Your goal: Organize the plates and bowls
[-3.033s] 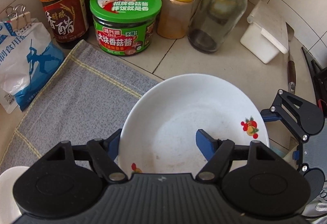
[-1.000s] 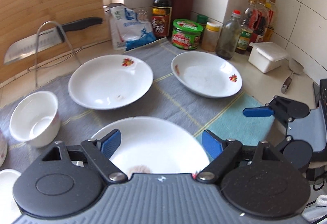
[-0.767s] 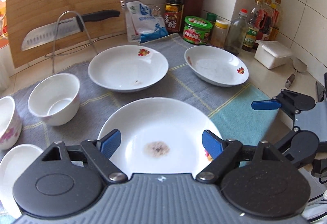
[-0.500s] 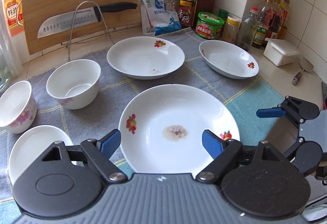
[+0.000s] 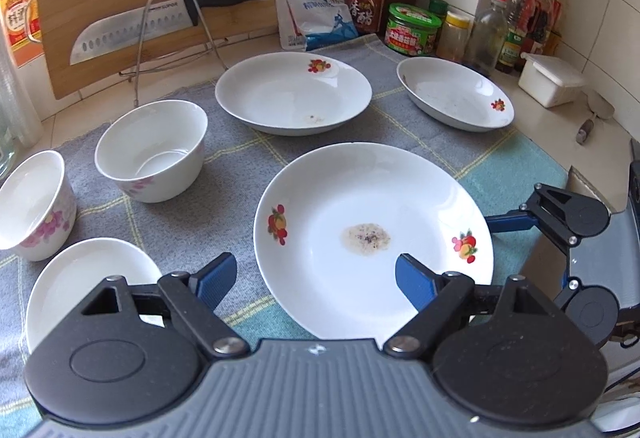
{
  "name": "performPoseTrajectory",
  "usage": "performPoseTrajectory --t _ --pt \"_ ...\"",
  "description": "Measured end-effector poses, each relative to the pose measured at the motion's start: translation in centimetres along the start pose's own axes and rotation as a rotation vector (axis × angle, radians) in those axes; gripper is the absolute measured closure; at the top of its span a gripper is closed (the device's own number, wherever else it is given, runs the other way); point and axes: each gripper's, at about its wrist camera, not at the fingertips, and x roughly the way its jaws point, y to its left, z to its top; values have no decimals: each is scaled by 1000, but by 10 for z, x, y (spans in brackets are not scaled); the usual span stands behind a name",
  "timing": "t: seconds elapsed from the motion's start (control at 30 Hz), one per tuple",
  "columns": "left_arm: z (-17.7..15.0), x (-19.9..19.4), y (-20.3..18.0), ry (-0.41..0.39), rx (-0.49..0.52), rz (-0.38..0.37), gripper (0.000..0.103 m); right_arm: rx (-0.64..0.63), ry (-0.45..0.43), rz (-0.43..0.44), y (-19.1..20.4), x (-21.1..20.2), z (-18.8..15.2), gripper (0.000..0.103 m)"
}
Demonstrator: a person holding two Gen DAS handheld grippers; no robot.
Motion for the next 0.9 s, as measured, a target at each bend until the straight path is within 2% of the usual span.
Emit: performPoseTrajectory --t 0.2,0.33,0.47,0.6,0.8,0.9 --pt "10 12 4 27 29 -56 17 -6 -31 37 -4 3 -1 0" --pt "20 20 6 41 27 -68 17 -11 -79 49 -7 1 -8 0" --pt "31 33 8 64 32 -56 17 -37 -65 82 -13 3 -3 0" --pt "42 50 11 111 44 -54 17 -61 -73 105 -16 8 0 0" --pt "54 71 21 189 69 -123 22 -57 -91 103 -15 9 -1 0" --pt "58 80 26 243 81 -165 29 -57 -87 100 -15 9 -1 0"
